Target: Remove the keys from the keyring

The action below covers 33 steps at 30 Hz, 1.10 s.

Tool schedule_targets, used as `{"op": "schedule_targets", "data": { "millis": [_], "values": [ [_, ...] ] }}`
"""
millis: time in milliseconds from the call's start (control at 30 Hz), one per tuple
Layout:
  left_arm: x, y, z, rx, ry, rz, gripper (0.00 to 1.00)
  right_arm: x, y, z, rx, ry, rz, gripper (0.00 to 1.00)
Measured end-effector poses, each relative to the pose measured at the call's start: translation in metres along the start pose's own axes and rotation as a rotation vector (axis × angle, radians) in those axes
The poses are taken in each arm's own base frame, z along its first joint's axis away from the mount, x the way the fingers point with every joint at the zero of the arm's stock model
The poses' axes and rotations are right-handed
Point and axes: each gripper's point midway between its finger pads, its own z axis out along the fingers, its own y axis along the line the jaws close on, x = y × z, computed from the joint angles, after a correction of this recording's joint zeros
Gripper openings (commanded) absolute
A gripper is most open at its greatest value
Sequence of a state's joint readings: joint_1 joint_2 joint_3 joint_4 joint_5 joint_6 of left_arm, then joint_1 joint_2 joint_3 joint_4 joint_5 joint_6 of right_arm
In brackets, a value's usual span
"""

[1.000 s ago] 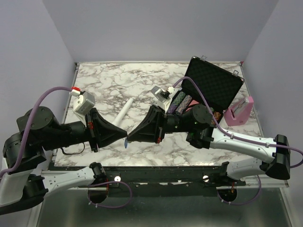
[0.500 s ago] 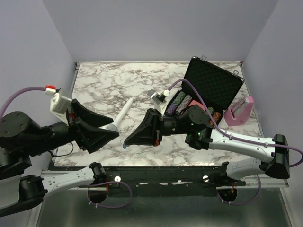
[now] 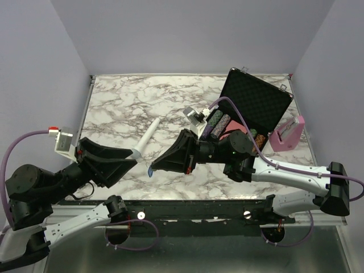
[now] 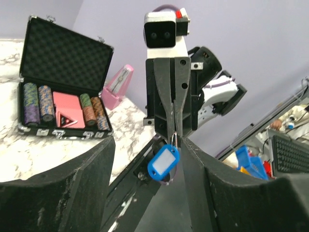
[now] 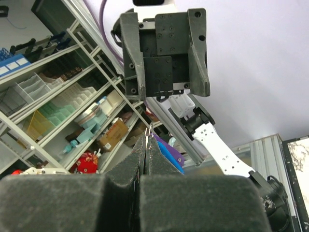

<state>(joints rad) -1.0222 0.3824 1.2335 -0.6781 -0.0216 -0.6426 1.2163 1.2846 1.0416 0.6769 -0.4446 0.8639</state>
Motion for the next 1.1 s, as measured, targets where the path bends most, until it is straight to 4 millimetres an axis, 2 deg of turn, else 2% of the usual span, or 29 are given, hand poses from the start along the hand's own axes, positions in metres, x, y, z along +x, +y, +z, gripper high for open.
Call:
{"op": "schedule_targets", "data": {
  "millis": [300,667,1000,1100],
  "values": [
    [-0.005,-0.006,0.015,0.035,-0.046,-0.052,0.47,-0.007,0.005,0.001,-0.017,-0.031,-0.008,0.01],
    [0.006,-0.012,0.025,0.071,0.004,-0.072,0.45,-0.01,0.002,0.001,-0.002,-0.044,-0.007,0.01],
    [0.015,-0.013,0.028,0.087,0.035,-0.083,0.35,-0.012,0.004,0.001,0.0,-0.053,-0.009,0.01],
    [0.016,-0.014,0.028,0.094,0.044,-0.083,0.3,-0.012,0.003,0.001,0.003,-0.052,-0.007,0.01]
  ]
}}
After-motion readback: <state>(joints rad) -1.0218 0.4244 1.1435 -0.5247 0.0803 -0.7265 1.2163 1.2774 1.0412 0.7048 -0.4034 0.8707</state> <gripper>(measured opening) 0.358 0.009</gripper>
